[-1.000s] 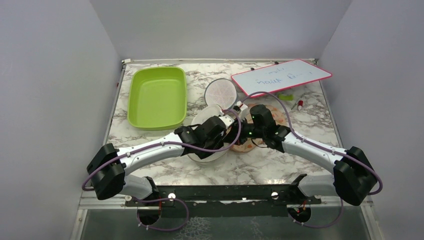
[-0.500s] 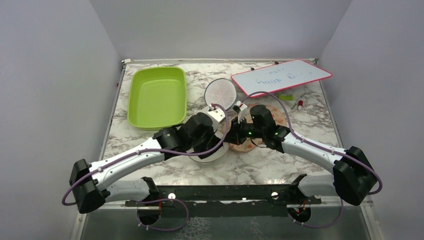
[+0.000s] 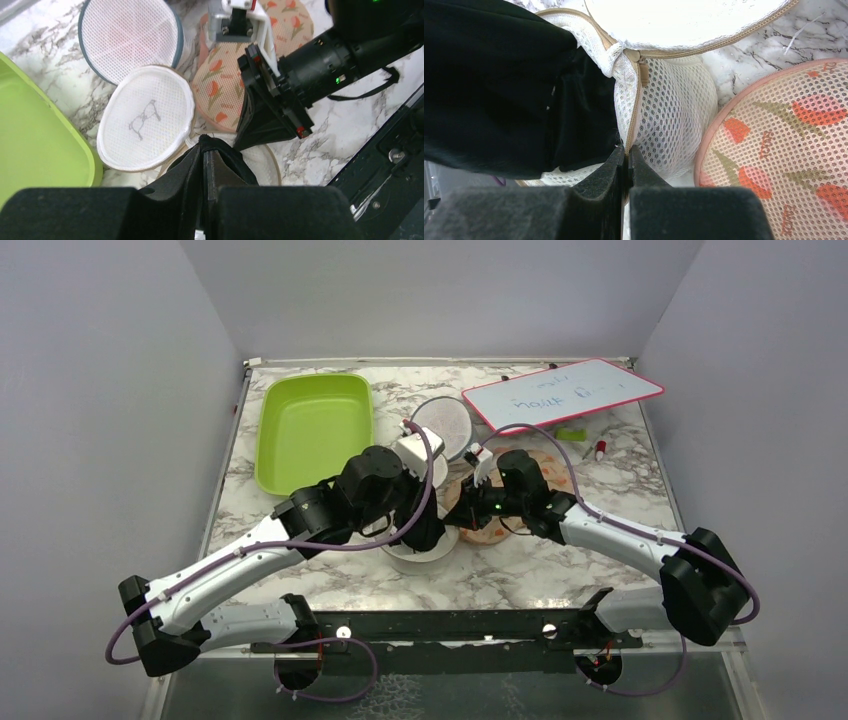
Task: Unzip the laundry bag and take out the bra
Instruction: Pick up the bra from the laundry bag, then place the bra in the bin.
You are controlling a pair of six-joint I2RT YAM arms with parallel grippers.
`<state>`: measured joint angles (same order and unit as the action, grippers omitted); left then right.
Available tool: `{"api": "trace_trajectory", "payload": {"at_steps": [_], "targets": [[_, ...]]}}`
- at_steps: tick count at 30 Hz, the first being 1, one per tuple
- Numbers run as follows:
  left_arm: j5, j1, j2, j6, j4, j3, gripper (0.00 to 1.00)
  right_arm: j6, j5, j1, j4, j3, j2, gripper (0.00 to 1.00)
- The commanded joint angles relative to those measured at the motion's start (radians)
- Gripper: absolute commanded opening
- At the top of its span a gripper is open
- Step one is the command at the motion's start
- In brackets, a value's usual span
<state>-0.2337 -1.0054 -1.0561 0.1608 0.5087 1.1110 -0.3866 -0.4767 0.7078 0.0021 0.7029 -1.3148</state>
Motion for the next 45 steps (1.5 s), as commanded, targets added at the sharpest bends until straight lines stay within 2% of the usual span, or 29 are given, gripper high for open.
{"api": "trace_trajectory", "payload": {"at_steps": [1,13,24,31,38,41,45], "targets": [[-0.025,-0.001,0.028,-0.036,-0.063,0.069,0.0,0.016,0.005,0.005,0.042,-0.004,0.004,0.01],[-0.032,-0.001,-0.025,-0.099,-0.199,0.206,0.0,0.017,0.009,0.005,0.025,0.001,0.008,0.01],[-0.045,0.002,-0.179,-0.227,-0.165,0.561,0.0,0.035,0.049,0.005,-0.005,0.015,0.008,0.01],[-0.16,0.01,-0.279,-0.329,-0.127,0.77,0.0,0.03,0.053,0.005,0.007,0.005,0.024,0.01],[-0.169,0.137,-0.442,-0.356,-0.057,1.075,0.0,0.027,0.046,0.005,0.021,-0.015,0.045,0.01],[-0.121,0.252,-0.469,-0.286,-0.064,1.133,0.0,0.03,0.049,0.005,0.02,-0.019,0.055,0.01],[-0.151,0.271,-0.507,-0.303,-0.112,1.199,0.0,0.041,0.041,0.005,0.009,-0.009,0.052,0.01]]}}
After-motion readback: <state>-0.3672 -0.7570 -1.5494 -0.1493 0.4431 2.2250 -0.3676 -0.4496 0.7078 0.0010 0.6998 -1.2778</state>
